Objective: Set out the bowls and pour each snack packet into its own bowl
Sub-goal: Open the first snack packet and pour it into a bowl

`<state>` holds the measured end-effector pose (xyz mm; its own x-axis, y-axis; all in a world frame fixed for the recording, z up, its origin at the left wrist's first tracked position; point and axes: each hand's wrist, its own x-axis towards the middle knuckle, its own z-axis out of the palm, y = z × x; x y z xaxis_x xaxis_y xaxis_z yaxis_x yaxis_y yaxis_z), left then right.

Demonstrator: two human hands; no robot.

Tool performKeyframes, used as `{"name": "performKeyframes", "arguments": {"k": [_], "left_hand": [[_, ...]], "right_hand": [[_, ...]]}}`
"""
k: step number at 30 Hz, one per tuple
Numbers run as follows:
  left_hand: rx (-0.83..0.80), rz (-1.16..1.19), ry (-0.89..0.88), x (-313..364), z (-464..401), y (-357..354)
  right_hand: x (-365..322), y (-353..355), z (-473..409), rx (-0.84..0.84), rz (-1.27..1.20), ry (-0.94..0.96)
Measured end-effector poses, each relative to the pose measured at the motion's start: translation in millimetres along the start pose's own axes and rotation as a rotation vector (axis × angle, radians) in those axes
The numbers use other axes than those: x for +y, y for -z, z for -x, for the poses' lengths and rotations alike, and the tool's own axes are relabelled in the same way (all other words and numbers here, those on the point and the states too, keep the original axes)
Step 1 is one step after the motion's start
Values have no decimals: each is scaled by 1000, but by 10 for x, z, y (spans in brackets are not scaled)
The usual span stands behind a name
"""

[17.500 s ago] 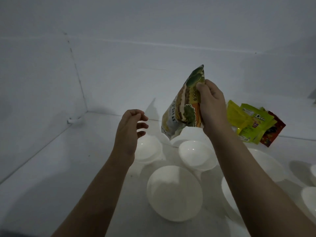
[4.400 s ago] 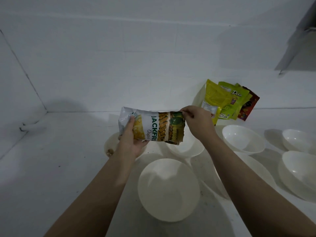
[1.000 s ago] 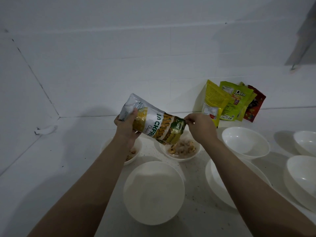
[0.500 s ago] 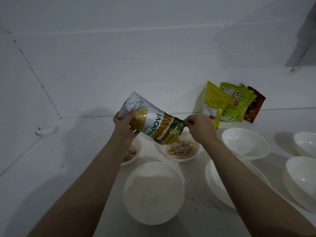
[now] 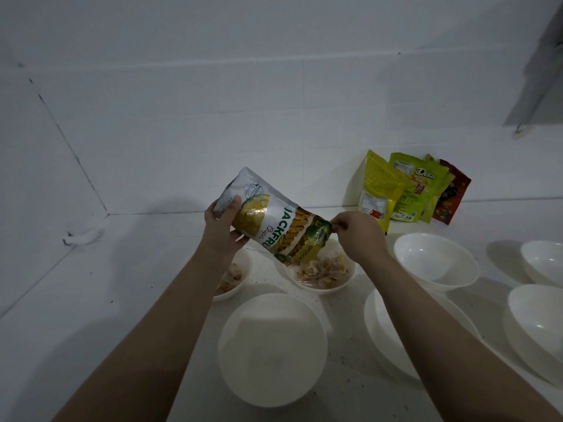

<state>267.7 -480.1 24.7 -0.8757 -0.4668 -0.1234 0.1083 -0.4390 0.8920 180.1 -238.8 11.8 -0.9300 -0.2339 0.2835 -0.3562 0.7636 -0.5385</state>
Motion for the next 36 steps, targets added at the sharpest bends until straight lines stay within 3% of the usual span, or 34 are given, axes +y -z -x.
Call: {"name": "performKeyframes", "arguments": {"k": [9, 13, 22, 30, 36], "left_hand": [[-1, -37, -35, 5, -16, -43], [-22, -66, -32, 34, -26, -101], [-81, -137, -65, 44, -46, -223], [-224, -127, 85, -161, -12, -213], [-270, -194, 75, -126, -41, -354]], "right_hand": [[9, -35, 29, -48, -10, -28], [-129, -131, 145, -68, -127, 34], [-186, -30, 28, 77, -310, 38], [-51, -149, 98, 109, -423, 3], [33, -115, 161, 67, -365, 3]]}}
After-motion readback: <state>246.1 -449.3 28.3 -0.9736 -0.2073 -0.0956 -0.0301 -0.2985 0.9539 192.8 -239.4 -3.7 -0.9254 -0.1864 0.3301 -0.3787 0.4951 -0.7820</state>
